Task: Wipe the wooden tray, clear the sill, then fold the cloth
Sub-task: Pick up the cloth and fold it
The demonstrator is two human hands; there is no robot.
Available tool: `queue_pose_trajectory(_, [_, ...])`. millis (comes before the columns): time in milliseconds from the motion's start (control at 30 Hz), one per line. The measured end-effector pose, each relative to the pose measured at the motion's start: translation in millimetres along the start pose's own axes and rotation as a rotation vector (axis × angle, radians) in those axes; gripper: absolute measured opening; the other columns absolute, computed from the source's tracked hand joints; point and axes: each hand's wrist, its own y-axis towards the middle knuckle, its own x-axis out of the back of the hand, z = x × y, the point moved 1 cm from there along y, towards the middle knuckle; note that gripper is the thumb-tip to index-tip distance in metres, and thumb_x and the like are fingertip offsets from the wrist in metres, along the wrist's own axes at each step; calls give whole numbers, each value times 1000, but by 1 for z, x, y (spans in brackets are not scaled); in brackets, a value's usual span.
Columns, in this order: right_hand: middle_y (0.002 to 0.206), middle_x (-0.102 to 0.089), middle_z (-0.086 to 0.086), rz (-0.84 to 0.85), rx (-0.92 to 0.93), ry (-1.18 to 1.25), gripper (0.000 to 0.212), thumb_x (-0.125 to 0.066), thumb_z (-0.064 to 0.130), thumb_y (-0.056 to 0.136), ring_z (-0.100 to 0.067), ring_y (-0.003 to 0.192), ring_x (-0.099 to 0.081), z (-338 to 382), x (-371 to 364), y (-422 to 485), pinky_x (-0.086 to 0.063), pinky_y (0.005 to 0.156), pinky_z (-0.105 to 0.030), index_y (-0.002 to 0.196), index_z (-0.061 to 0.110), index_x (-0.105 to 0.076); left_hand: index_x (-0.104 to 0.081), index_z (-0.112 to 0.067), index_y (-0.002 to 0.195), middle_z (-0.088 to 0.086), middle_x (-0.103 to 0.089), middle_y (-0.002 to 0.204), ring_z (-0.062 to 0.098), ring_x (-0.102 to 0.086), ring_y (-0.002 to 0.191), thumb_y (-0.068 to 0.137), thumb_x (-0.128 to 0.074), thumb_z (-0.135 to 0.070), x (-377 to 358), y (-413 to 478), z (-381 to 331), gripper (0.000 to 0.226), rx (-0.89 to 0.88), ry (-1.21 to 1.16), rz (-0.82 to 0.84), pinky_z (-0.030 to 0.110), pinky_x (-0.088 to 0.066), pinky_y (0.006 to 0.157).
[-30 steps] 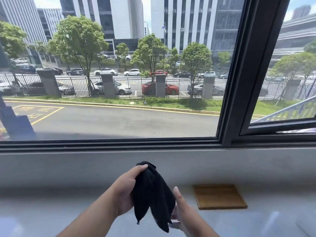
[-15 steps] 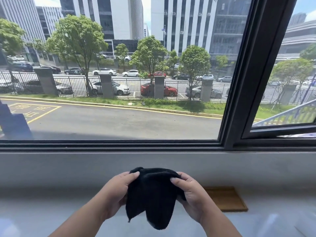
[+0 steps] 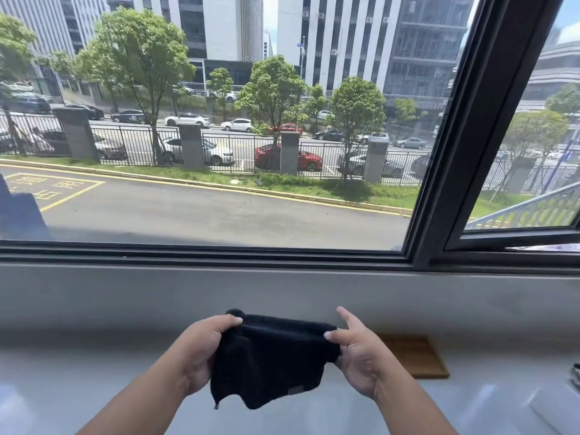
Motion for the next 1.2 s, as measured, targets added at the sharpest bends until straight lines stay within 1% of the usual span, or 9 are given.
queue_pose_trajectory(133, [118, -76, -24, -49, 126, -222, 76, -60, -13, 96, -29, 91, -76, 15, 0, -4, -62, 79, -38, 156, 29, -41, -77, -5, 82, 7, -73, 72, 25, -70, 63, 94, -65, -23, 20, 11, 3, 24, -86, 400, -182, 36, -60, 61])
queue_pose_trajectory(233, [111, -81, -16, -64, 179, -385, 58, -61, -7, 97, -30, 100, -79, 26, 0, -10, -61, 93, -42, 143, 28, -53, -72, 2, 88, 6, -70, 73, 26, -69, 65, 93, -61, -22, 28, 16, 5, 27, -111, 529, -240, 39, -67, 62])
queue_pose_trajectory(467, [94, -84, 13, -185, 310, -743, 27, -66, 4, 97, -13, 94, -79, 38, 9, -16, -63, 79, -25, 111, 26, -74, -63, -5, 99, 8, -81, 81, 23, -79, 70, 101, -71, -15, 33, 11, -2, 13, -105, 152, -80, 36, -65, 66])
queue_pose_trajectory(567, [86, -81, 18, -271, 330, -932, 16, -70, 16, 95, -8, 86, -76, 34, 17, -14, -65, 84, -38, 93, 31, -75, -60, -7, 86, -1, -72, 63, 17, -68, 58, 94, -80, -22, 32, 12, -2, 27, -266, 424, -173, 40, -64, 69])
queue_pose_trajectory(633, [83, -80, 12, -295, 326, -966, 10, -71, 23, 93, -12, 82, -75, 33, 20, -12, -66, 79, -44, 88, 31, -75, -60, -12, 76, -9, -68, 67, 15, -63, 63, 87, -84, -36, 33, 12, -5, 36, -408, 756, -301, 35, -51, 64])
queue_pose_trajectory(733, [86, -81, 2, -268, 285, -936, 5, -73, 31, 91, -24, 84, -76, 31, 24, -9, -62, 81, -48, 88, 27, -75, -55, -16, 71, -20, -72, 89, 14, -67, 86, 88, -83, -32, 36, 15, -9, 36, -509, 814, -281, 38, -48, 76])
queue_pose_trajectory(833, [86, -80, -9, -219, 237, -783, 8, -73, 19, 95, -25, 79, -71, 25, 22, -8, -58, 78, -42, 88, 15, -73, -50, -20, 67, -15, -63, 58, 15, -53, 58, 86, -84, -31, 37, 19, -8, 40, -524, 797, -276, 36, -42, 60])
queue_pose_trajectory(967, [80, -72, -11, -204, 81, -547, 9, -63, 11, 101, -25, 65, -66, 6, 2, -11, -57, 56, -32, 94, 7, -67, -48, -24, 70, -3, -62, 57, 18, -57, 56, 81, -71, -36, 25, 11, -1, 29, -524, 965, -496, 34, -43, 52])
queue_pose_trajectory(1200, [92, -70, -18, 40, -52, -327, 4, -57, 7, 104, -33, 72, -67, -29, -60, -19, -58, 67, -42, 107, 7, -59, -56, -12, 85, 6, -60, 68, 19, -55, 47, 81, -74, -11, -39, 3, 19, 18, -336, 515, -119, 35, -54, 49])
